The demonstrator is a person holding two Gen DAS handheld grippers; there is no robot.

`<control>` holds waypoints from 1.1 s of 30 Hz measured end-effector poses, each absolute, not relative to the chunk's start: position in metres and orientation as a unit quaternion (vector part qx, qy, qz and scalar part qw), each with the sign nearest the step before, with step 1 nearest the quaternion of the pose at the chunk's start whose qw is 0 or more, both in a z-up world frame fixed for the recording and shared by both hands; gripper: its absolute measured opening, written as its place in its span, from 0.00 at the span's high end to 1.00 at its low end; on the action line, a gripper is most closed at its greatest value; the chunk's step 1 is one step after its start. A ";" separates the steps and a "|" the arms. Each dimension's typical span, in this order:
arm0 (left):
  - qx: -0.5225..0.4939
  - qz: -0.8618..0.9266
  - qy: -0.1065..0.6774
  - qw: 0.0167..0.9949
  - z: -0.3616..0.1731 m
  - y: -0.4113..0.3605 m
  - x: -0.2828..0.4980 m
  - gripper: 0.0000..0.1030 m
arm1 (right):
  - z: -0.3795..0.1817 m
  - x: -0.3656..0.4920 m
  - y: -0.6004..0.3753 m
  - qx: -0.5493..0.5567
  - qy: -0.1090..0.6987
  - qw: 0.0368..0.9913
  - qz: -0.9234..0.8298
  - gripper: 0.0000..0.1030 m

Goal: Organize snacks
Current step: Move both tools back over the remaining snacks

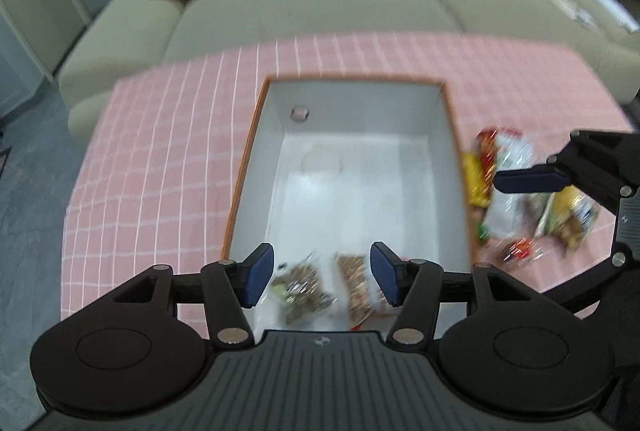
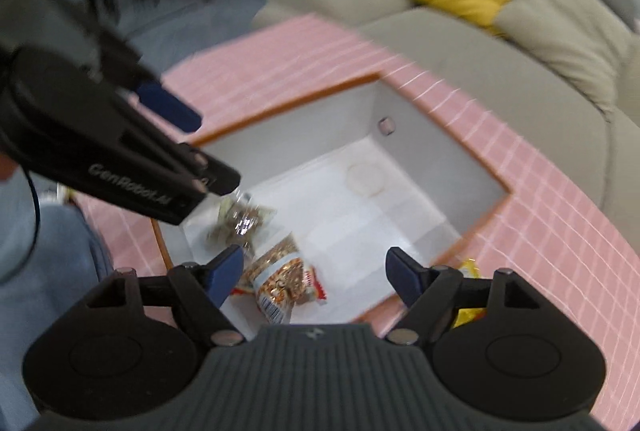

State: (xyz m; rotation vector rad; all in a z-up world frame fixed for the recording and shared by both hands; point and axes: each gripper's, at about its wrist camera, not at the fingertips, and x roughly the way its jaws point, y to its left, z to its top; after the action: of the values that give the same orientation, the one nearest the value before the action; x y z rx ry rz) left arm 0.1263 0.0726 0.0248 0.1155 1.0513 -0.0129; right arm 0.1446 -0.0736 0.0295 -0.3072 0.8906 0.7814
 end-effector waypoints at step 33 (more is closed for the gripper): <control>-0.089 -0.031 0.476 0.875 -0.090 -0.045 0.062 0.48 | -0.056 0.044 -0.229 -0.074 0.407 0.894 0.172 0.35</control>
State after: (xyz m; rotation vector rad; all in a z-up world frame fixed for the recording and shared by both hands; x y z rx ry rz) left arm 0.0616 -0.0451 -0.0903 -0.1852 0.9930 -0.0650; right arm 0.0441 -0.2290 -0.0561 -0.1544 0.8441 0.3577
